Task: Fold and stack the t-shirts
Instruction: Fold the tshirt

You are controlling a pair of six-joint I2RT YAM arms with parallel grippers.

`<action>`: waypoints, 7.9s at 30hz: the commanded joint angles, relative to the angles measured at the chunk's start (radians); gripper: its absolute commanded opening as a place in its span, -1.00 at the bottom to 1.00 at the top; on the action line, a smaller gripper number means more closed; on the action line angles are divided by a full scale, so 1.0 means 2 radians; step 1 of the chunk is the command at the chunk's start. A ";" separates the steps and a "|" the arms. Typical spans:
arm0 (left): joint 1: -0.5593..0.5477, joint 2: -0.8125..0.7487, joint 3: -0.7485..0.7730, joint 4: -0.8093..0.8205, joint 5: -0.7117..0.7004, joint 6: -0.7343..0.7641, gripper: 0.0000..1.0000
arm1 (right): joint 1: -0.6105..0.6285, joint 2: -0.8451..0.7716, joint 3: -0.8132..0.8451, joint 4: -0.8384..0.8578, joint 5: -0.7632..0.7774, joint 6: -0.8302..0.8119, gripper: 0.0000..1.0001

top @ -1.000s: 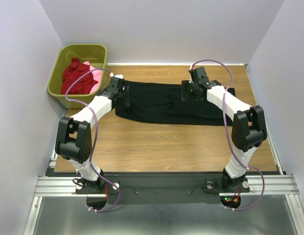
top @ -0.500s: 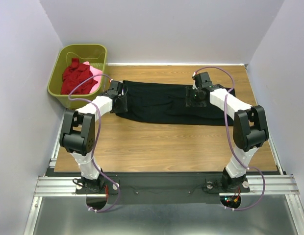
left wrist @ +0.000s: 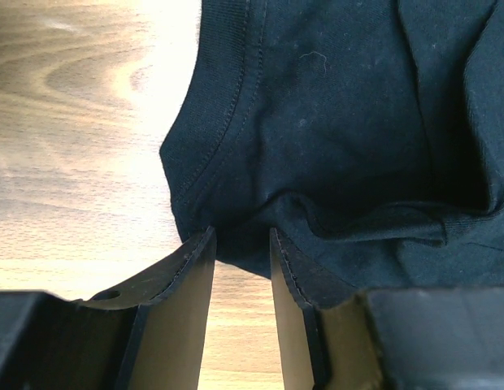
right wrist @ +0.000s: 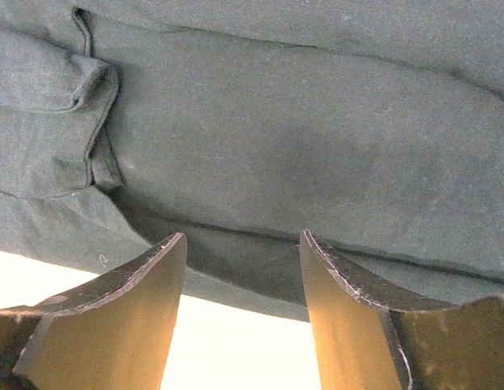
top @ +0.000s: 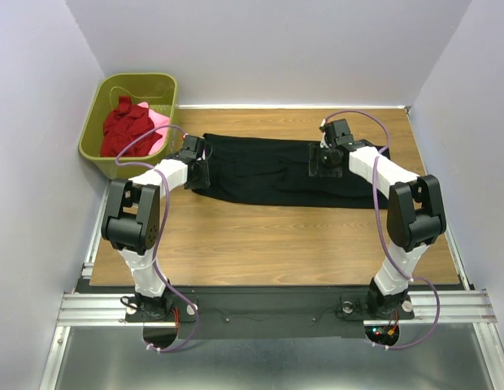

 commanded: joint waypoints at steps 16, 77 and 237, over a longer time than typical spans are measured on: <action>0.000 0.010 0.031 -0.001 0.013 0.031 -0.68 | -0.009 -0.006 -0.003 0.019 -0.007 0.001 0.26; 0.018 -0.040 -0.009 0.020 0.098 0.056 0.16 | -0.024 -0.018 -0.020 0.024 0.024 -0.018 0.22; -0.072 0.027 0.067 0.023 0.056 -0.107 0.36 | -0.089 -0.020 -0.085 0.007 0.095 0.059 0.22</action>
